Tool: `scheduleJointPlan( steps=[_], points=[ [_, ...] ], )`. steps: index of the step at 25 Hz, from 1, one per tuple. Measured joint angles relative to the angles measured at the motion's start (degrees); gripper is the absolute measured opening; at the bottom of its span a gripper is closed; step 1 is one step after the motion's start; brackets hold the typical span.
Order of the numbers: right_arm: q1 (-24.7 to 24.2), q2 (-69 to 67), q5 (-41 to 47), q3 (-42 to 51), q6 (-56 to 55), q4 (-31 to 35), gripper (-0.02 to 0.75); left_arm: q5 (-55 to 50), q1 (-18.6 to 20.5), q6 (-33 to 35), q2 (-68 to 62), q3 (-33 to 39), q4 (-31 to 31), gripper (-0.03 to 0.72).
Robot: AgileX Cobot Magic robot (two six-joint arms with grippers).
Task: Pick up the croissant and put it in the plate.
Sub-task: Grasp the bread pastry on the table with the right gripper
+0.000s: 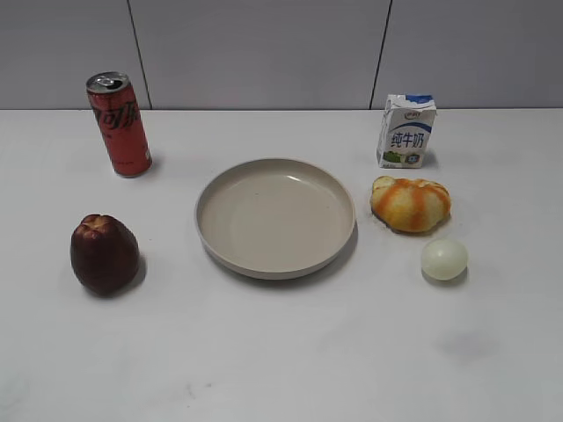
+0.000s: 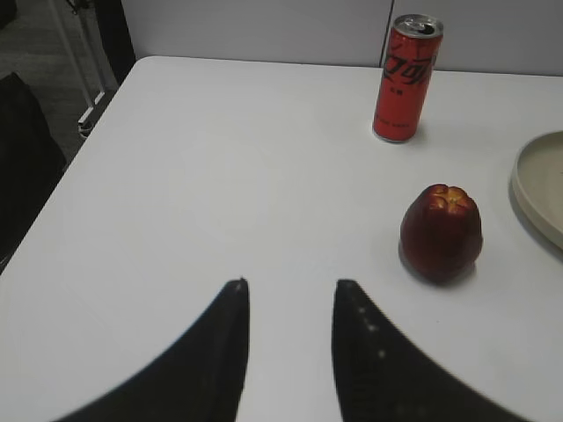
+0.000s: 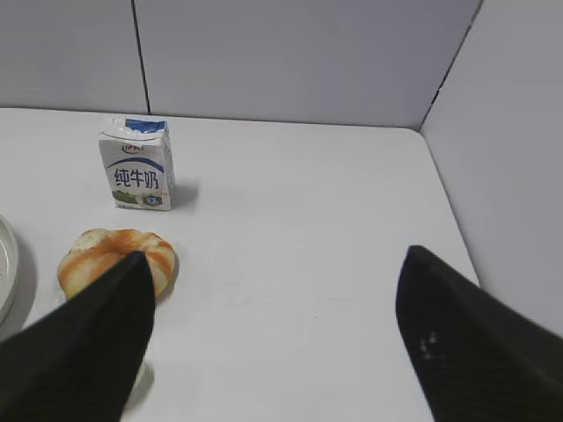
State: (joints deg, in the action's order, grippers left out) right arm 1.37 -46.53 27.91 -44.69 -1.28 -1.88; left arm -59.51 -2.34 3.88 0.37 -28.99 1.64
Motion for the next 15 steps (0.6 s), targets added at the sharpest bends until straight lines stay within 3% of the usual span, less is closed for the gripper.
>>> scheduleJointPlan(
  steps=[6, 15],
  points=[
    [0.94, -18.52, 3.39, -14.09, 4.80, 2.22, 0.655, 0.00, 0.00, 0.00, 0.00, 0.00, 0.00, 0.239],
    [12.93, -37.88, 10.45, -27.42, 7.16, 1.16, 0.655, 0.00, 0.00, 0.00, 0.00, 0.00, 0.00, 0.239]
  ],
)
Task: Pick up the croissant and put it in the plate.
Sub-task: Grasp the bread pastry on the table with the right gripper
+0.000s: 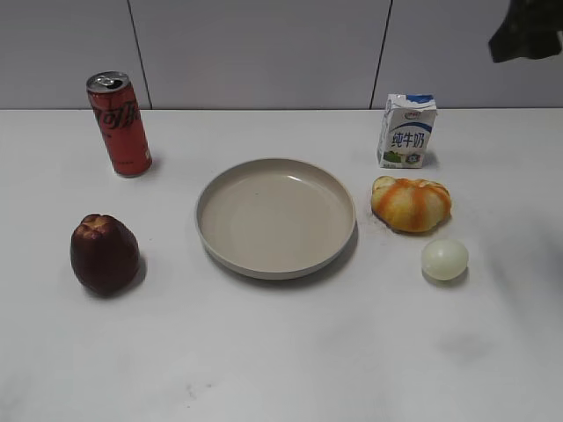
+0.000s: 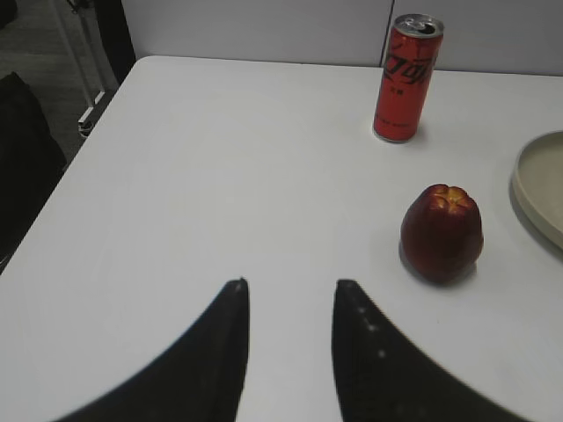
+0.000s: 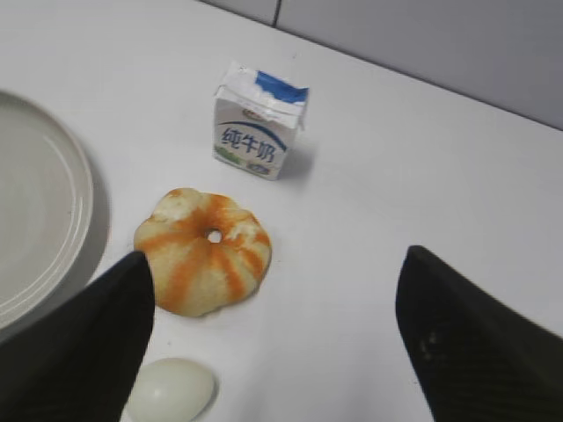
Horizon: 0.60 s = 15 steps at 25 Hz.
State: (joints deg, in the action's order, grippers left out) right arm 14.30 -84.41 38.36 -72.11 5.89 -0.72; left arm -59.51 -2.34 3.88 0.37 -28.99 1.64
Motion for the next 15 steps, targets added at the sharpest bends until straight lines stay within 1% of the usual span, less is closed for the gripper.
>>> scheduleJointPlan(
  steps=[5, 9, 15],
  points=[
    [4.38, -6.67, 4.15, -3.54, 0.09, -0.11, 0.655, 0.00, 0.00, 0.02, 0.00, 0.00, 0.00, 0.239],
    [6.80, -11.53, 4.99, -3.86, 0.13, -0.17, 0.655, 0.00, 0.00, 0.02, 0.00, 0.00, 0.00, 0.239],
    [7.41, -20.64, 4.34, -3.86, 0.42, -0.35, 0.655, 0.00, 0.00, 0.02, 0.00, 0.00, 0.00, 0.239]
  ],
)
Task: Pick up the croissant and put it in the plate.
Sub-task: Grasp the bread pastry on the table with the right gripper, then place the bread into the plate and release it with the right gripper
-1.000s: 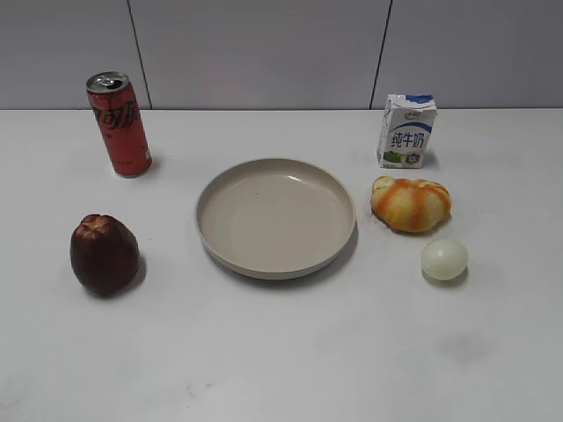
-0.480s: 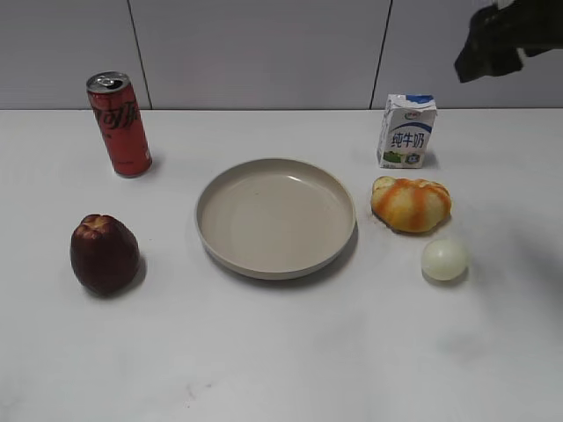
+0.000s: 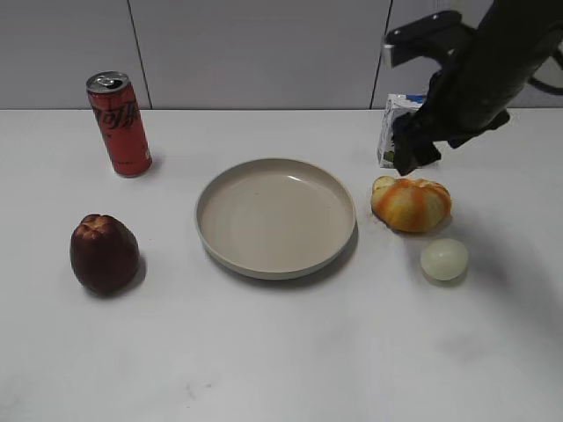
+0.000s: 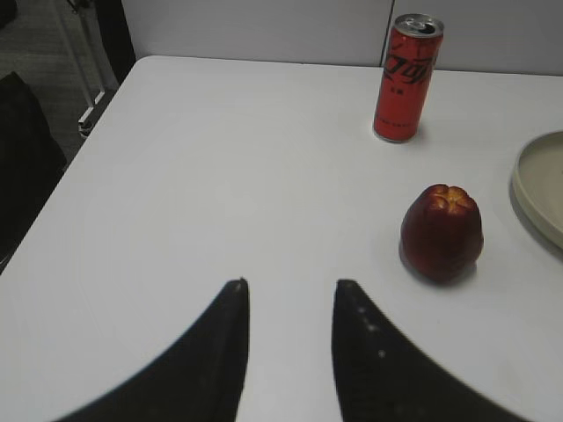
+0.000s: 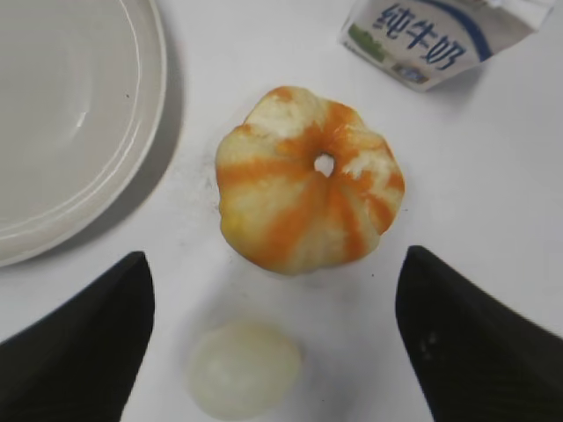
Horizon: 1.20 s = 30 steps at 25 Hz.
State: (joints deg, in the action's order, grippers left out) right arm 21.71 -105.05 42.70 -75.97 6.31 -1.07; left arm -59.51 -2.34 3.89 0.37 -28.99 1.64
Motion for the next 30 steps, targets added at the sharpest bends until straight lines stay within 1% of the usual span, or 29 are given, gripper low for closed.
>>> scheduleJointPlan(
  steps=[8, 10, 11, 12, 13, 16, 17, 18, 19, 23, 25, 26, 30],
  points=[
    [0.00, -9.86, -5.27, -1.50, 0.62, -0.94, 0.649, 0.00, 0.00, -0.04, 0.00, 0.00, 0.00, 0.239],
    [0.00, -12.20, -5.46, -2.63, 0.83, -2.22, 0.626, 0.00, 0.00, -0.04, 0.00, 0.00, 0.00, 0.239],
    [0.00, -13.42, -5.53, -3.26, 0.90, -2.95, 0.596, 0.00, 0.00, -0.04, 0.00, 0.00, 0.00, 0.239],
    [0.00, -14.53, -5.53, -3.84, 0.96, -3.35, 0.561, 0.00, 0.00, -0.04, 0.00, 0.00, 0.00, 0.239],
    [0.00, -15.27, -5.53, -4.25, 1.03, -3.71, 0.504, 0.00, 0.00, -0.04, 0.00, 0.00, 0.00, 0.239],
    [0.00, -16.30, -5.17, -5.02, 1.09, -4.32, 0.265, 0.00, 0.00, -0.04, 0.00, 0.00, 0.00, 0.239],
    [0.00, -16.30, -5.12, -5.09, 1.09, -4.50, 0.165, 0.00, 0.00, -0.04, 0.00, 0.00, 0.00, 0.239],
    [0.00, -16.30, -5.12, -5.16, 1.09, -4.87, 0.095, 0.00, 0.00, -0.04, 0.00, 0.00, 0.00, 0.239],
    [0.00, -16.30, -4.98, -5.27, 1.09, -5.06, 0.070, 0.00, 0.00, -0.04, 0.00, 0.00, 0.00, 0.239],
    [0.00, -16.49, -2.30, -7.10, 1.16, -5.49, 0.070, 0.00, 0.00, -0.04, 0.00, 0.00, 0.00, 0.239],
    [0.00, -16.43, 0.39, -9.06, 1.16, -5.66, 0.070, 0.00, 0.00, -0.04, 0.00, 0.00, 0.00, 0.239],
    [0.00, -15.53, 3.30, -11.17, 1.16, -5.60, 0.070, 0.00, 0.00, -0.04, 0.00, 0.00, 0.00, 0.239],
    [0.00, -10.93, 9.23, -15.94, 1.67, -3.16, 0.070, 0.00, 0.00, -0.04, 0.00, 0.00, 0.00, 0.239]
  ],
)
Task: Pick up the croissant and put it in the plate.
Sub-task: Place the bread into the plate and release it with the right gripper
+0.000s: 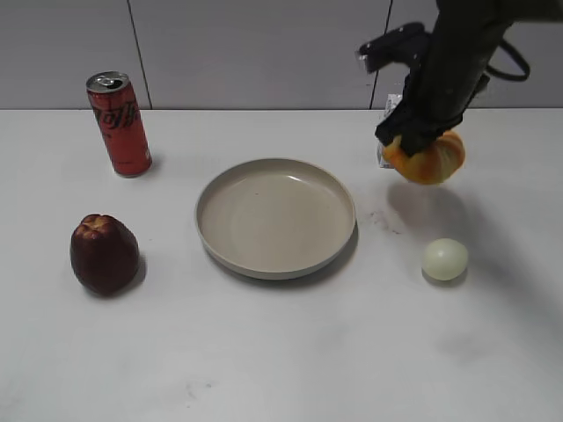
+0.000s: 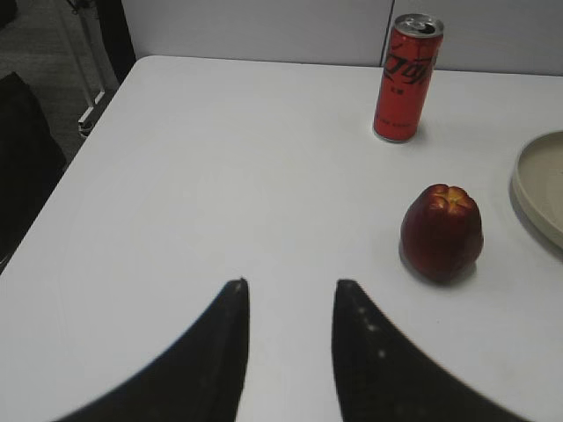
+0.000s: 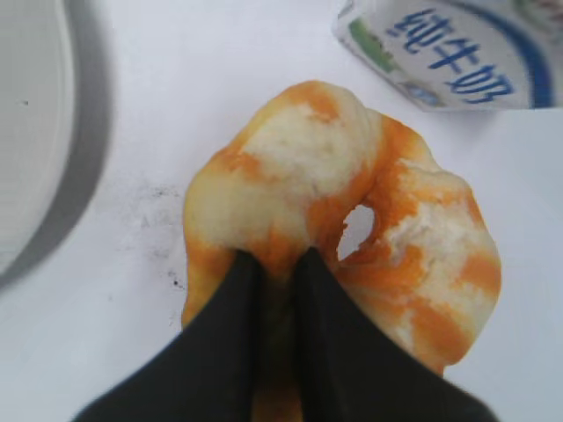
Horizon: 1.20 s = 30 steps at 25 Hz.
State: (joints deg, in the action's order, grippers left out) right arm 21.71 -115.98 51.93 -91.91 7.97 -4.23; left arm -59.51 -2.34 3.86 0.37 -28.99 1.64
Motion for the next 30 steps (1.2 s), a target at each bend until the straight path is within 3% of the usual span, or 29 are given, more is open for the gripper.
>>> scheduleJointPlan(
  steps=[6, 11, 22, 30],
  points=[
    [0.43, 5.03, 6.02, -6.69, 2.75, 7.02, 0.070, 0.00, 0.00, 0.00, 0.00, 0.00, 0.00, 0.239],
    [4.64, 5.17, 7.27, -8.15, 3.16, 8.79, 0.068, 0.00, 0.00, 0.00, 0.00, 0.00, 0.00, 0.239],
    [14.79, -2.08, 1.12, -8.20, 3.84, 11.79, 0.068, 0.00, 0.00, 0.00, 0.00, 0.00, 0.00, 0.239],
    [16.57, -11.51, -2.52, -8.20, 4.48, 11.63, 0.068, 0.00, 0.00, 0.00, 0.00, 0.00, 0.00, 0.239]
  ],
)
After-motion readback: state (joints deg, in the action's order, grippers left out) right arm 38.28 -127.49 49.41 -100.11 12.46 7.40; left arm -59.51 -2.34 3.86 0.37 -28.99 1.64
